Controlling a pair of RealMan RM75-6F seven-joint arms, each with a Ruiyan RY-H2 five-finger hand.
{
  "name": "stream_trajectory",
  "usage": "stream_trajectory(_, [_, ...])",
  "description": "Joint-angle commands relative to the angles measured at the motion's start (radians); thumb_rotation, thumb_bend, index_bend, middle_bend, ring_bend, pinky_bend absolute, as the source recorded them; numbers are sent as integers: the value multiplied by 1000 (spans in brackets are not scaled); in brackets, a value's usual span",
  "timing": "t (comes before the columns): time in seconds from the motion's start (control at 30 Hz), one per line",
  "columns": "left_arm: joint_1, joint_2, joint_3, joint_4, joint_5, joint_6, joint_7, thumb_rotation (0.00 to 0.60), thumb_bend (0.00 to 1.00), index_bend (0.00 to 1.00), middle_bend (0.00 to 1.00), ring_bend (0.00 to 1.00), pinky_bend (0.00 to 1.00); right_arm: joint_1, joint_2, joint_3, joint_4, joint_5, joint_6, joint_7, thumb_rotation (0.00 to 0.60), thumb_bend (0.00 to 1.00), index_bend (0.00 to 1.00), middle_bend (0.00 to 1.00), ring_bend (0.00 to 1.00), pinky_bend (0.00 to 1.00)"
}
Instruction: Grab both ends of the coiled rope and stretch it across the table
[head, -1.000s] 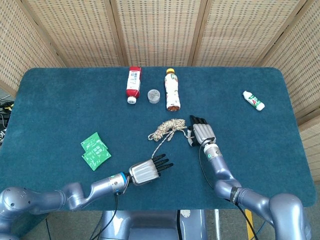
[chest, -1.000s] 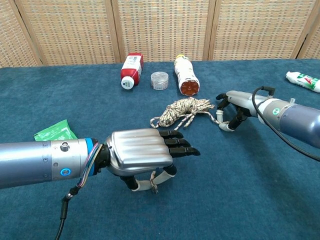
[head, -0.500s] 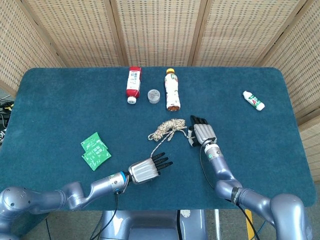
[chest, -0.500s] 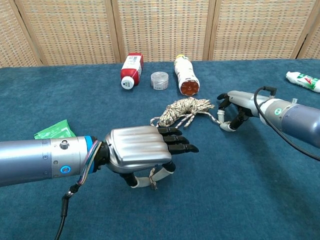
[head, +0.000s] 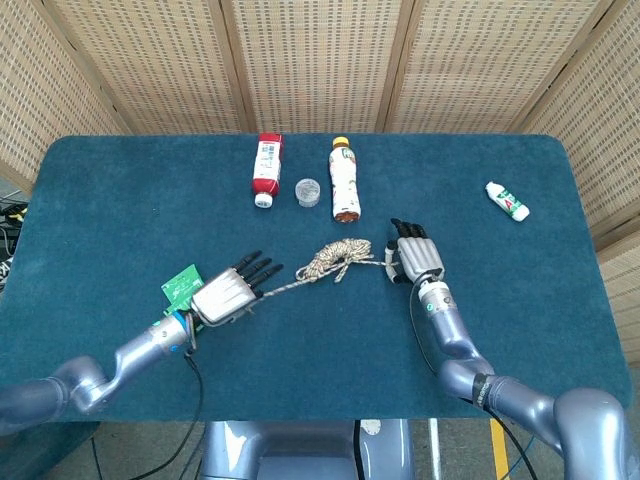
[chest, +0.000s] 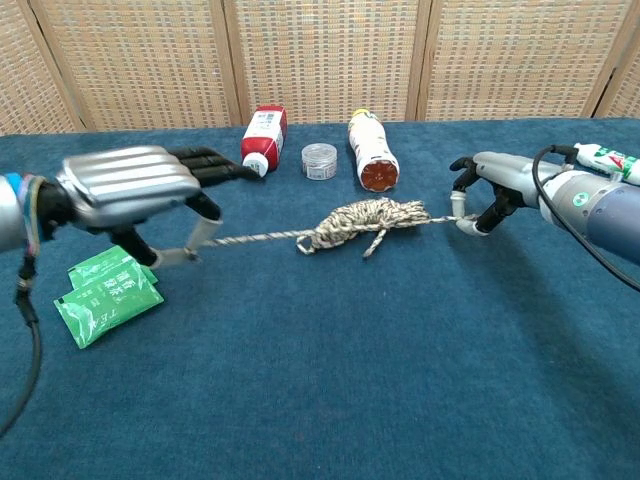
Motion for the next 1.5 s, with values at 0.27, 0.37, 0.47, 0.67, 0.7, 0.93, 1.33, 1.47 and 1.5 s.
stream_trajectory(0.27, [114,87,-11,157,-69,102,-228,600,500,720,0,0,0,-58,83,-25,-94,1,84,-81,600,476,672,37,0,0])
stream_trajectory(0.37, [133,86,-15,213,-82,108,-283,600,499,720,0,0,0,-76,111,-33,-122,4,104,-102,600,476,672,37,0,0])
stream_trajectory(0.47, [152,83,-17,265,-85,122,-324,600,500,720,0,0,0,-94,140,-34,-143,18,115,-113,600,478,672,37,0,0])
stream_trajectory(0.67, [180,75,-18,348,-91,129,-400,600,500,720,0,0,0,-125,195,-39,-185,32,127,-117,600,477,672,37,0,0])
stream_trajectory(0.7, [184,73,-17,357,-90,130,-408,600,500,720,0,0,0,-130,202,-41,-190,33,128,-116,600,478,672,37,0,0])
stream_trajectory(0.93, [194,56,-17,397,-76,140,-437,600,499,720,0,0,0,-151,228,-51,-209,28,134,-107,600,476,672,37,0,0])
stream_trajectory(1.33, [241,125,-65,213,-151,142,-393,600,30,6,0,0,0,-193,260,-36,-290,-15,186,-13,600,104,70,0,0,0])
stream_trajectory(1.47, [287,249,-98,-41,-238,152,-304,600,0,0,0,0,0,-239,292,-47,-329,-136,310,50,600,0,0,0,0,0])
stream_trajectory(1.5, [300,273,-106,-93,-254,165,-288,600,0,0,0,0,0,-252,297,-56,-330,-172,345,68,600,0,0,0,0,0])
